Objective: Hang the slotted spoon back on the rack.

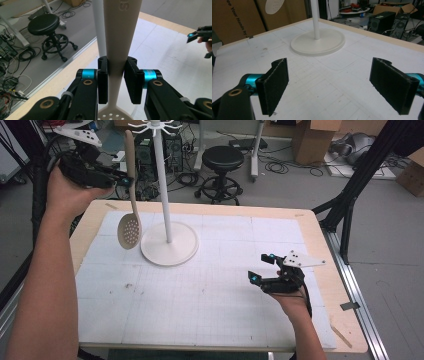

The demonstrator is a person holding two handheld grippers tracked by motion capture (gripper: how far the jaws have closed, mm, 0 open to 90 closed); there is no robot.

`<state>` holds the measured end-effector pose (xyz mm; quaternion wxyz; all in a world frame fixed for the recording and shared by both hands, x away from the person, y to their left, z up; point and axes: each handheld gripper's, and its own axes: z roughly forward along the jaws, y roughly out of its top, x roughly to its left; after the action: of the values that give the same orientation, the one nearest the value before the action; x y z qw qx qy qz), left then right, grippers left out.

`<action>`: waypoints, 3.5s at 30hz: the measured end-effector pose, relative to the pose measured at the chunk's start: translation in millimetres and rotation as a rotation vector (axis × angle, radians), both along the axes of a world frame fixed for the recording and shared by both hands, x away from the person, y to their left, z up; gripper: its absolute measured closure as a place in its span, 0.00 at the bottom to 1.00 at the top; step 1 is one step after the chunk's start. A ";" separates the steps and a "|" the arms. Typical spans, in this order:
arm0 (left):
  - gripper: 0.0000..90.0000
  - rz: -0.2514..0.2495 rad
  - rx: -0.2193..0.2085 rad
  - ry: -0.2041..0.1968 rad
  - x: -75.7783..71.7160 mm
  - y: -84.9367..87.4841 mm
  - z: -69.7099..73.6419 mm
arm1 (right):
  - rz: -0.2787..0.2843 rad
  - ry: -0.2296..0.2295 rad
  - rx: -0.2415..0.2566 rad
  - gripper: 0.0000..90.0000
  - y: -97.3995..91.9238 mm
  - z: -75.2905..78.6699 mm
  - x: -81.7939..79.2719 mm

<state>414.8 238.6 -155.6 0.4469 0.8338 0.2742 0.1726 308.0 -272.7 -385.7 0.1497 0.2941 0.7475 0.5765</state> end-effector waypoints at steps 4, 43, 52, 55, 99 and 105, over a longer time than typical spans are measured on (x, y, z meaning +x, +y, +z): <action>0.82 0.026 -0.004 0.005 4.4 0.6 1.6 | -0.005 0.000 0.007 0.16 -0.9 0.0 0.4; 0.82 0.068 0.093 0.031 24.1 -22.2 2.7 | -0.001 -0.007 0.011 0.16 -1.6 0.9 0.1; 0.69 0.090 0.082 0.005 25.8 -17.7 -4.4 | 0.000 -0.008 0.012 0.16 -2.0 1.0 0.0; 0.57 0.078 0.095 0.018 23.6 -13.5 -10.4 | 0.001 -0.007 0.014 0.16 -2.0 1.6 -0.8; 0.28 -0.086 -0.138 -0.031 -48.1 25.2 -79.2 | -0.009 -0.022 0.024 0.16 -5.1 6.6 -1.8; 0.26 -0.115 -0.158 -0.018 -53.5 22.3 -100.4 | -0.009 -0.014 0.023 0.16 -4.6 6.1 -2.0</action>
<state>361.4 260.9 -255.9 0.5230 0.8087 0.2348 0.1318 306.1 -277.2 -379.6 0.1543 0.2952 0.7384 0.5863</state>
